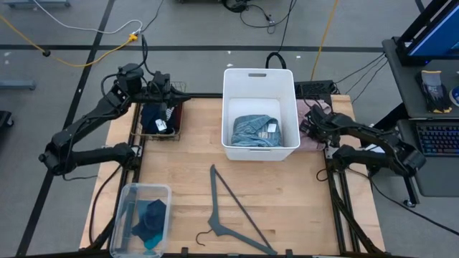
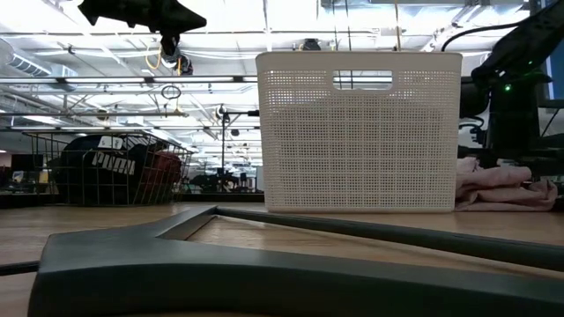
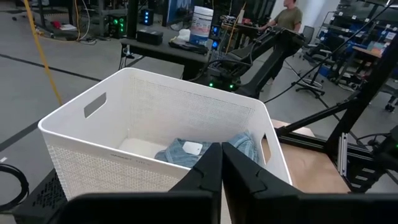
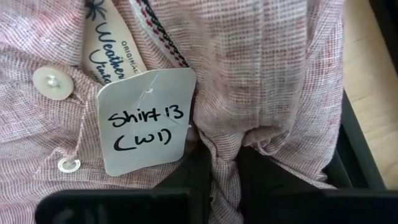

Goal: Pick & Place Cloths
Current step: Put the pink polo shirt into the white laundry bin

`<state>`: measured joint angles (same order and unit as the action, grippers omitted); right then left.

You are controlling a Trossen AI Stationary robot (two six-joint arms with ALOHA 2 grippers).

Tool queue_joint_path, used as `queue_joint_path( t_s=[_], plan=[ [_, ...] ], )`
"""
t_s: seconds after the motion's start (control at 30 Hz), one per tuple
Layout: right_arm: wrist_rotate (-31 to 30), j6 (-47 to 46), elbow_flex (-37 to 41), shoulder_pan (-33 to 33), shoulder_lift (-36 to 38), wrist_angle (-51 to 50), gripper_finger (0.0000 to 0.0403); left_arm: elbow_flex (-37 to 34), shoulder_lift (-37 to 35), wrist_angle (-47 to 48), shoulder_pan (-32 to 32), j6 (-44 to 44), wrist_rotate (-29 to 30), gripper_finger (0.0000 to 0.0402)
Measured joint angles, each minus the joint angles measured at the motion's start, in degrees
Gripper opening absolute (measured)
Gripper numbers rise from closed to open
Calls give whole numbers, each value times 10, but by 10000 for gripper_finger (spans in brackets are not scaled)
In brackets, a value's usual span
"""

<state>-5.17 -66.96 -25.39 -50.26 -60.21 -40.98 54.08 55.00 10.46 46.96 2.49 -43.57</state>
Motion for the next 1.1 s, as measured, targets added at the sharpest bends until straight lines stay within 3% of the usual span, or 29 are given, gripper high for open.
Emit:
queue_joint_path(
  t_s=[0.6, 0.83, 1.1],
  plan=[
    [16, 9, -38, 2, 180, 63, 36, 0, 0, -5, 0, 13, -1, 18],
    [-19, 40, -84, 2, 197, 65, 36, 0, 0, -5, 0, 15, -1, 2],
    [-66, 112, -179, 2, 197, 63, 36, 0, 0, -5, 0, 15, -1, 18]
  ],
)
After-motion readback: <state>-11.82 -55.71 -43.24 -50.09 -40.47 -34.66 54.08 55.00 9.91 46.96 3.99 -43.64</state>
